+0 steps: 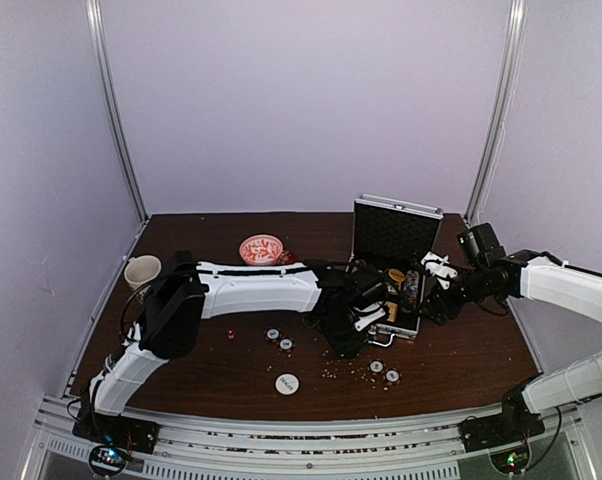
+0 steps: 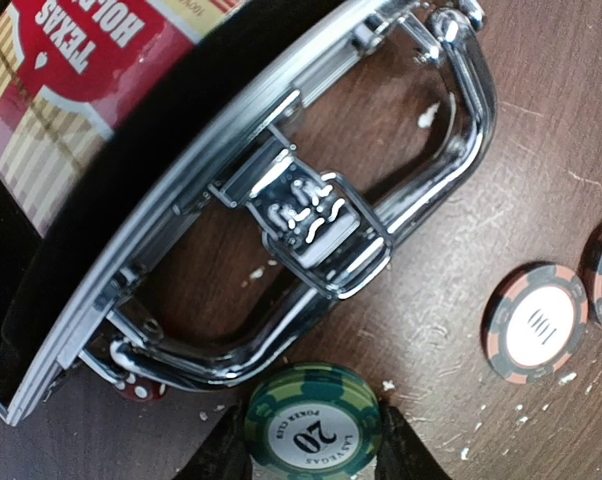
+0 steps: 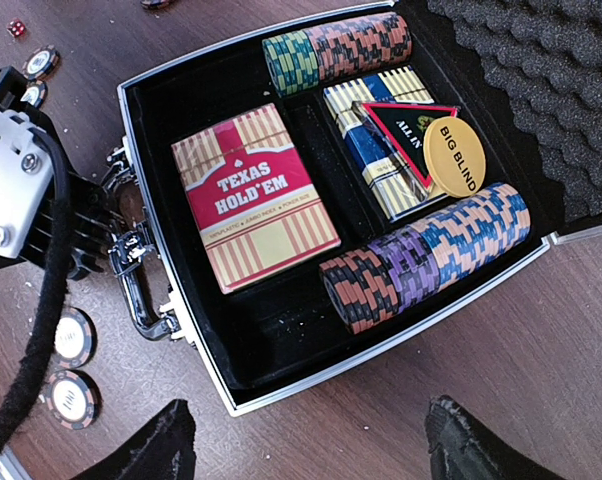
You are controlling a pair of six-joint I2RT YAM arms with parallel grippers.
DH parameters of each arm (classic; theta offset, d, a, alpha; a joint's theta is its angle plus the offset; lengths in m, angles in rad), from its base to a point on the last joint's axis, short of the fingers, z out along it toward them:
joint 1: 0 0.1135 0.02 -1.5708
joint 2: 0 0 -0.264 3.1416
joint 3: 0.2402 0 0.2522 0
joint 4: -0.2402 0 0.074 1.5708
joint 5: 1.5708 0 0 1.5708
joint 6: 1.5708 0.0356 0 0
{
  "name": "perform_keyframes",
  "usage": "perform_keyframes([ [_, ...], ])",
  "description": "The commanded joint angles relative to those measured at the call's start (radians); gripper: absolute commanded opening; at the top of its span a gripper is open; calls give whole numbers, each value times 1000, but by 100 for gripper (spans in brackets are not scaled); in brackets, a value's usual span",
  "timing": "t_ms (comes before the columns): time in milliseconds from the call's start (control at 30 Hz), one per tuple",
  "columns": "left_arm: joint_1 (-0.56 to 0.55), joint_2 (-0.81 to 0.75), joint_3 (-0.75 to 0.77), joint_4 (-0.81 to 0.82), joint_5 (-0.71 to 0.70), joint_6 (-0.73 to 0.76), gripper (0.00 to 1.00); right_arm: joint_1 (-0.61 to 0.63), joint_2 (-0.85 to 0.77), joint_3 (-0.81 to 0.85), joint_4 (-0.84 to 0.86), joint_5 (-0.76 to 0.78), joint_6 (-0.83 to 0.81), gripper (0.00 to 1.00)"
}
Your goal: Pack up texas hold em set
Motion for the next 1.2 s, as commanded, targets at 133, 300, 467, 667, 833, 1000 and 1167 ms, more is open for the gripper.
perform_keyframes([
  [133,-9,55,-23,-46,8,4,23,-7,8,-3,6,23,-6,80],
  [300,-9,-39,-32,-12,-40,7,22,-7,9,-3,7,23,-6,80],
  [467,-10,-133,-49,61,-90,16,21,-7,11,-4,7,23,-6,80],
  [667,7,-179,-55,120,-152,25,21,-7,12,-4,5,20,-5,80],
  [833,67,-224,-141,284,-186,32,21,-7,13,-4,5,22,-5,80],
  [1000,140,-229,-199,470,-132,20,22,-7,6,-7,6,24,-4,80],
  [1167,161,-201,-197,610,-97,23,22,-7,10,-8,7,22,-3,80],
])
